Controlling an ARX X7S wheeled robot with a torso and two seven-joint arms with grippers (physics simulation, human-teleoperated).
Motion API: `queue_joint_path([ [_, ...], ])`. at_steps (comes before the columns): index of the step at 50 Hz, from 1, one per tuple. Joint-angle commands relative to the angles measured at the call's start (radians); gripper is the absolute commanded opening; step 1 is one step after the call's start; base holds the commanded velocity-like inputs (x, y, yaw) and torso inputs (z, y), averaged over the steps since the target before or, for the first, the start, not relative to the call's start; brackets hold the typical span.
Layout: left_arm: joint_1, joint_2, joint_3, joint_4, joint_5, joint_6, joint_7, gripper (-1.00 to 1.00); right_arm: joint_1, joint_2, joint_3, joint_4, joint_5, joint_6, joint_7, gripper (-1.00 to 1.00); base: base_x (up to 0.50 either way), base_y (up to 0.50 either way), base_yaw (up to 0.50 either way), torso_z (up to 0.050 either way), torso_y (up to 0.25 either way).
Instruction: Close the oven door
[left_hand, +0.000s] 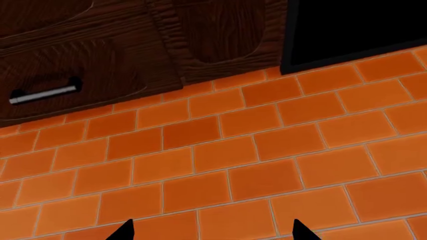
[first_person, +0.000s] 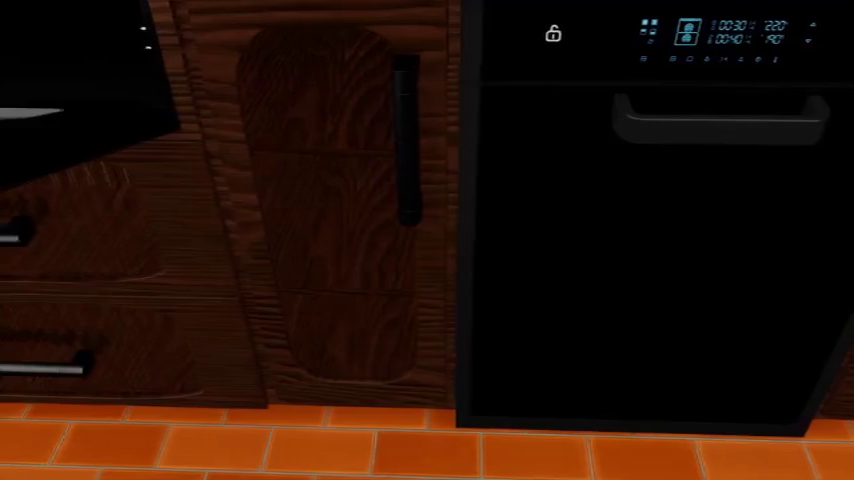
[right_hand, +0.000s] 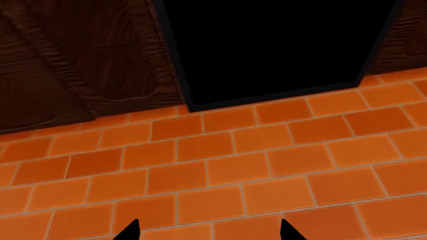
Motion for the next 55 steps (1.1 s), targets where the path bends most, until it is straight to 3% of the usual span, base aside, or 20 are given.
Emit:
queue_joint_path([
  [1, 0.005, -0.003, 0.015, 0.005, -0.002, -0.008, 0.004, 1.00, 0.009, -0.005, -0.012, 0.021, -0.007, -0.021, 0.000, 1.00, 0.00, 0.22, 0.00, 0.000, 0.000],
  [10, 0.026, -0.017, 0.017, 0.086, -0.013, -0.047, -0.001, 1.00, -0.002, 0.000, -0.008, 0.004, 0.003, -0.023, 0.004, 1.00, 0.00, 0.22, 0.00, 0.000, 0.000],
  [11, -0.012, 0.007, 0.019, -0.064, 0.000, 0.077, 0.010, 1.00, 0.000, -0.001, -0.008, 0.015, 0.003, -0.028, 0.004, 1.00, 0.00, 0.22, 0.00, 0.000, 0.000],
  [12, -0.003, -0.003, 0.018, -0.018, -0.007, 0.027, 0.006, 1.00, 0.001, -0.001, -0.009, 0.017, 0.002, -0.028, 0.004, 1.00, 0.00, 0.22, 0.00, 0.000, 0.000],
  [15, -0.024, 0.012, 0.015, -0.112, -0.001, 0.111, 0.003, 1.00, -0.001, 0.000, -0.009, 0.012, 0.004, -0.030, 0.006, 1.00, 0.00, 0.22, 0.00, 0.000, 0.000],
  [23, -0.028, 0.017, 0.025, -0.138, -0.003, 0.133, 0.019, 1.00, 0.005, 0.000, -0.016, 0.024, 0.001, -0.033, 0.007, 1.00, 0.00, 0.22, 0.00, 0.000, 0.000],
  [24, 0.005, -0.005, 0.025, 0.007, -0.017, 0.019, 0.012, 1.00, 0.006, -0.001, -0.018, 0.023, 0.001, -0.032, 0.008, 1.00, 0.00, 0.21, 0.00, 0.000, 0.000],
  [26, 0.022, -0.016, 0.024, 0.067, -0.021, -0.017, 0.001, 1.00, 0.012, -0.003, -0.023, 0.031, -0.002, -0.033, 0.007, 1.00, 0.00, 0.22, 0.00, 0.000, 0.000],
  [28, -0.032, 0.017, 0.026, -0.147, -0.008, 0.135, 0.019, 1.00, 0.014, -0.003, -0.026, 0.033, -0.003, -0.035, 0.005, 1.00, 0.00, 0.22, 0.00, 0.000, 0.000],
  [45, -0.026, 0.016, 0.038, -0.145, -0.009, 0.146, 0.013, 1.00, 0.007, 0.004, -0.033, 0.022, 0.007, -0.033, 0.004, 1.00, 0.00, 0.22, 0.00, 0.000, 0.000],
  [47, 0.026, -0.015, 0.043, 0.063, -0.022, -0.006, -0.008, 1.00, 0.005, 0.005, -0.036, 0.014, 0.008, -0.027, 0.007, 1.00, 0.00, 0.22, 0.00, 0.000, 0.000],
  [55, 0.028, -0.019, 0.045, 0.075, -0.025, -0.012, -0.012, 1.00, 0.018, 0.000, -0.043, 0.034, 0.006, -0.036, 0.003, 1.00, 0.00, 0.22, 0.00, 0.000, 0.000],
])
